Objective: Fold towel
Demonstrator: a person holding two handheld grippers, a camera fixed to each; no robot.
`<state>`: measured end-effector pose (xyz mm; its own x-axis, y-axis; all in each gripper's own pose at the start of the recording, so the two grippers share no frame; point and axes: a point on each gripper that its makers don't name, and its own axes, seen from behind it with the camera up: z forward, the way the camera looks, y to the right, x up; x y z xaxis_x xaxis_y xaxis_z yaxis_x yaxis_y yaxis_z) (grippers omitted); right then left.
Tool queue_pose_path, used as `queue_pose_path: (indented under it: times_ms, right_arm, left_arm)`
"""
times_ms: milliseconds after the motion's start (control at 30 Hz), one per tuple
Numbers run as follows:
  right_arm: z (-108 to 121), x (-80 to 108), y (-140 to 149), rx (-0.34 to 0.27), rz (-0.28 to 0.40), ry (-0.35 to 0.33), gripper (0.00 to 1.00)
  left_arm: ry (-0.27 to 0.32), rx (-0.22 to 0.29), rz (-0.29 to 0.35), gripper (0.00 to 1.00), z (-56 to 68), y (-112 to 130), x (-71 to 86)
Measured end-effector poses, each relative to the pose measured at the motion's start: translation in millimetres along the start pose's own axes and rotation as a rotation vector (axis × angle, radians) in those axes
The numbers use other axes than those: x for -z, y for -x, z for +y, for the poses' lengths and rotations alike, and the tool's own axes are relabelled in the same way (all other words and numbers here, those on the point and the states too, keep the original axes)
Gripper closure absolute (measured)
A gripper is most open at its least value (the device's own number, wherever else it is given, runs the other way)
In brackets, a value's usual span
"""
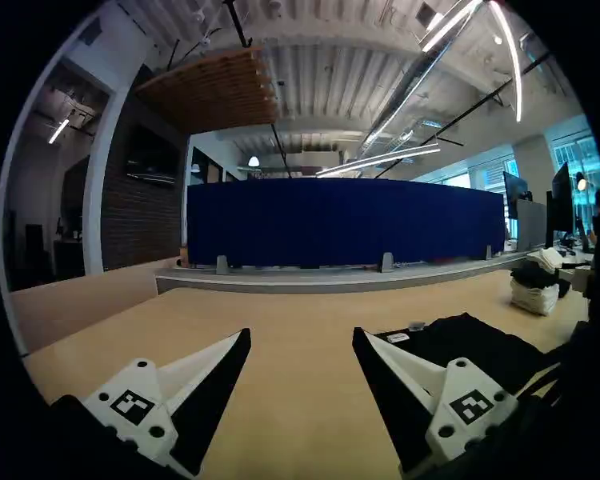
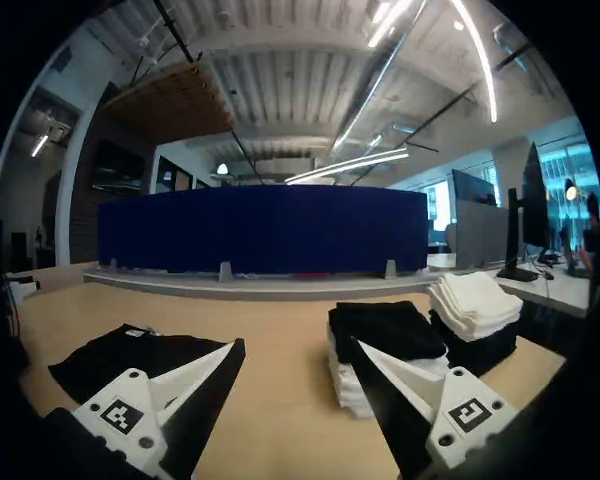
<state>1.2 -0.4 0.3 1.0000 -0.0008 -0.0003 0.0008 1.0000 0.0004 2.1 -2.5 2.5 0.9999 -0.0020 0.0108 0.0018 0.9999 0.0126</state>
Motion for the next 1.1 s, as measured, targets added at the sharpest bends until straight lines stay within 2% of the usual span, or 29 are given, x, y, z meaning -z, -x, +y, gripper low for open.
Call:
queue_pose_path:
  times_ms: [200,367,833,1100]
  right_arm:
    - [-1.9,-0.8,-24.4,0.009,0.027,-0.002,0.00]
    - [-5.2,0.0,-52.1,-0.003,0.016,-0.001,0.00]
    - [-23.5,11.6,-149.2,-0.013,-0.016,-0.047,0.00]
    - [-25.1,13.1,-190.7,-0.020,0.008,-0.037,0.00]
  left_arm:
    - [-0.006,-0.003,0.017,0.06,-5.0,-28.3,-3.7]
    - [-0.010,-0.017,0.006,0.06,-6.7,-59.4,-5.1]
    - [0.004,-0.022,-0.019,0.06,1.2,-158.6,-0.3]
    - [0.018,-0.035,-0.011,0.06,3.0,-193.1,3.7]
